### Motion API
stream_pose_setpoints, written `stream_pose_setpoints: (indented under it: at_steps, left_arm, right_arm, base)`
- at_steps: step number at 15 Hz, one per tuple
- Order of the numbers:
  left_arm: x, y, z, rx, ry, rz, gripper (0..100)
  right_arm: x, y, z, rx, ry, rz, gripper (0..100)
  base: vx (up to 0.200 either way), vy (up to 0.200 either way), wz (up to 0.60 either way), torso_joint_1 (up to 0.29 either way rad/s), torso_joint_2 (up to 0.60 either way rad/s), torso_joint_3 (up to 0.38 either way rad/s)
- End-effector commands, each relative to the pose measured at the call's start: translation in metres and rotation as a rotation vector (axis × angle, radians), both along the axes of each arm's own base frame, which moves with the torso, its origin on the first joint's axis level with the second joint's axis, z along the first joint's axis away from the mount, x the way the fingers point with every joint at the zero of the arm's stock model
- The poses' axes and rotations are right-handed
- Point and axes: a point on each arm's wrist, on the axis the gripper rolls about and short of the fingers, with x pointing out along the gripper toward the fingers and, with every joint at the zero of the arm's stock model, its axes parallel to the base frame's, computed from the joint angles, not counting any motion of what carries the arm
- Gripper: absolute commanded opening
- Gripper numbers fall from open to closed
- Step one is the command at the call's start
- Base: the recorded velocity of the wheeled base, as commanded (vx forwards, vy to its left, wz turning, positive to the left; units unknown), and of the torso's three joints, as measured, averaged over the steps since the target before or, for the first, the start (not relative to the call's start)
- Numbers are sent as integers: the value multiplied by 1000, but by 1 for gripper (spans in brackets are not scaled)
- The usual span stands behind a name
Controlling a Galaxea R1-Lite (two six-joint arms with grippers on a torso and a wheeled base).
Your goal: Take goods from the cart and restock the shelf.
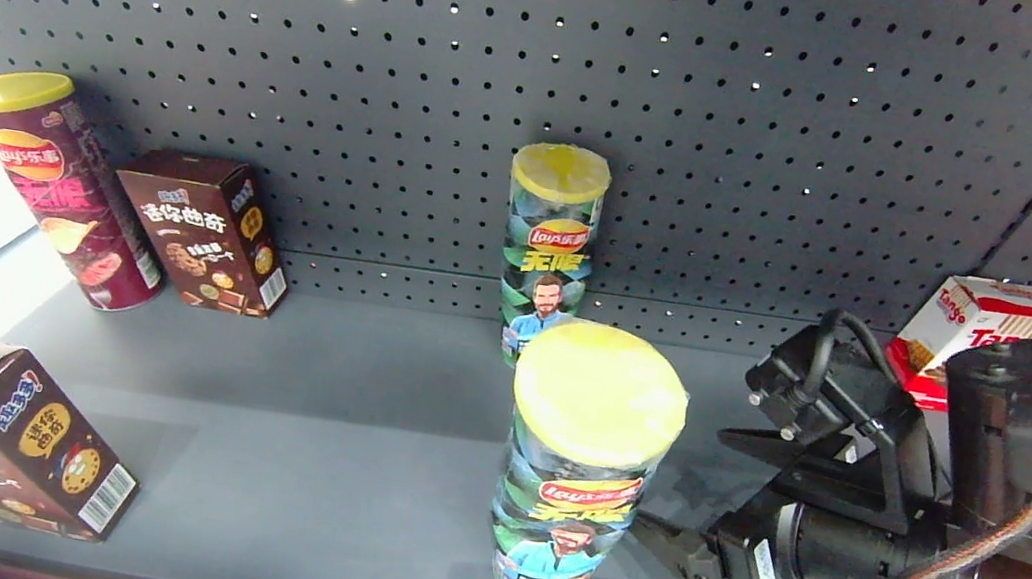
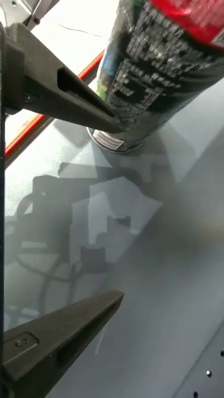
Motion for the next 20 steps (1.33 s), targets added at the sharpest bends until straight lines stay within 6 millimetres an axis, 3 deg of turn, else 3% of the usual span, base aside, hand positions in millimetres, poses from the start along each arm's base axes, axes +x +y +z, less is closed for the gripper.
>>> stream_pose_setpoints:
  at_steps: [1, 4, 20]
  left_arm:
    - [0, 0, 0, 0, 1, 1, 100]
    - [0, 0, 0, 0, 2, -1, 100]
    - [0, 0, 0, 0, 1, -2, 100]
  right_arm:
    - [-2, -4, -1, -1, 1, -5, 100]
    - [-9, -13, -1, 1, -1, -8, 100]
    - [-8, 8, -2, -7, 4, 50, 100]
  base:
    - [0, 0, 0, 0, 0, 0]
    - [0, 0, 0, 0, 0, 0]
    - [0, 0, 0, 0, 0, 0]
